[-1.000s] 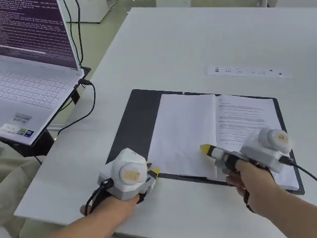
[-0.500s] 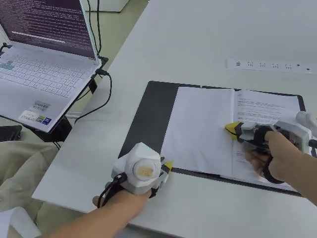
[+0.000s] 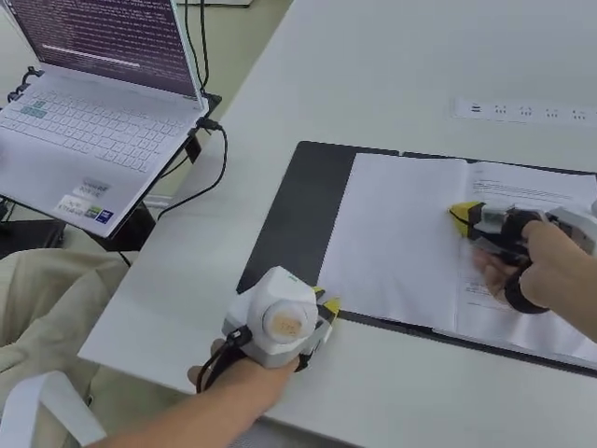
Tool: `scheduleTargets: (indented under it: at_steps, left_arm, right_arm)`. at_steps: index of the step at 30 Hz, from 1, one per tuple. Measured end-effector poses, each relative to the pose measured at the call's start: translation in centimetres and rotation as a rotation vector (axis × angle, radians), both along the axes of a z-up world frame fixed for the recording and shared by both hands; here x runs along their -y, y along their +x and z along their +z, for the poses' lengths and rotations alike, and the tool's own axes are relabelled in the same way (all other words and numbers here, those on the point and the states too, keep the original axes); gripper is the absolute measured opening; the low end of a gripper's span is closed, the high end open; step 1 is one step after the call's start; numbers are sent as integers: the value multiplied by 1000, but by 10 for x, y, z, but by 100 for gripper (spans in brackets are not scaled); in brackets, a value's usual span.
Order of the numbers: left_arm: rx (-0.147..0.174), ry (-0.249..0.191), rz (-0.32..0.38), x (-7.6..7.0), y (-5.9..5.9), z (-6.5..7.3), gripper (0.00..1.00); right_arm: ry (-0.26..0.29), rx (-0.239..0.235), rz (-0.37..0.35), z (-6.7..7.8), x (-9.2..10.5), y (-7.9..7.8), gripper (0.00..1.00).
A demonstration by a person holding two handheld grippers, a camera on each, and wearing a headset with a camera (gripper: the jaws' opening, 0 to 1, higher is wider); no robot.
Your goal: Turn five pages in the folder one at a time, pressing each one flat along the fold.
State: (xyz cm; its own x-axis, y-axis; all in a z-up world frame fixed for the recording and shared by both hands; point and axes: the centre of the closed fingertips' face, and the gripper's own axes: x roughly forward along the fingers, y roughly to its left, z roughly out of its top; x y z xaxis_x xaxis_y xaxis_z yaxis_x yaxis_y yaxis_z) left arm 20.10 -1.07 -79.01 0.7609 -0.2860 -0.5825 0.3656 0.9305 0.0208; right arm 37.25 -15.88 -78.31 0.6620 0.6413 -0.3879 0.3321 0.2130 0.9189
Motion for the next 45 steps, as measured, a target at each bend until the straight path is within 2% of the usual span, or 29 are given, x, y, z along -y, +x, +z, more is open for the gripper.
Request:
scheduleTargets:
  at_steps: [10,13,21,30,32,34,38,42,45]
  left_arm:
    - [9,-1,7,-2,1,-2,10]
    - [15,-3,7,-2,1,-3,10]
    - [18,-7,13,-2,1,-3,10]
    - [22,-15,24,-2,1,-3,10]
    - [22,-15,25,-2,1,-3,10]
    - [23,-16,26,-2,1,-3,10]
    - [25,-16,25,-1,0,-2,10]
    - [22,-13,22,-1,0,-2,10]
    - [25,-16,25,-1,0,-2,10]
  right_arm:
    - [-2,-4,-72,1,1,29,0]
    - [18,-19,-114,2,1,35,0]
    - [-13,-13,-183,0,4,65,0]
    - [-45,3,-218,0,11,95,0]
    - [-43,2,-220,0,12,96,0]
    - [-38,-2,-219,-4,14,103,0]
    - [-49,17,-198,-6,15,105,0]
    - [-28,9,-167,-9,16,102,0]
    - [-27,16,-126,-9,14,91,0]
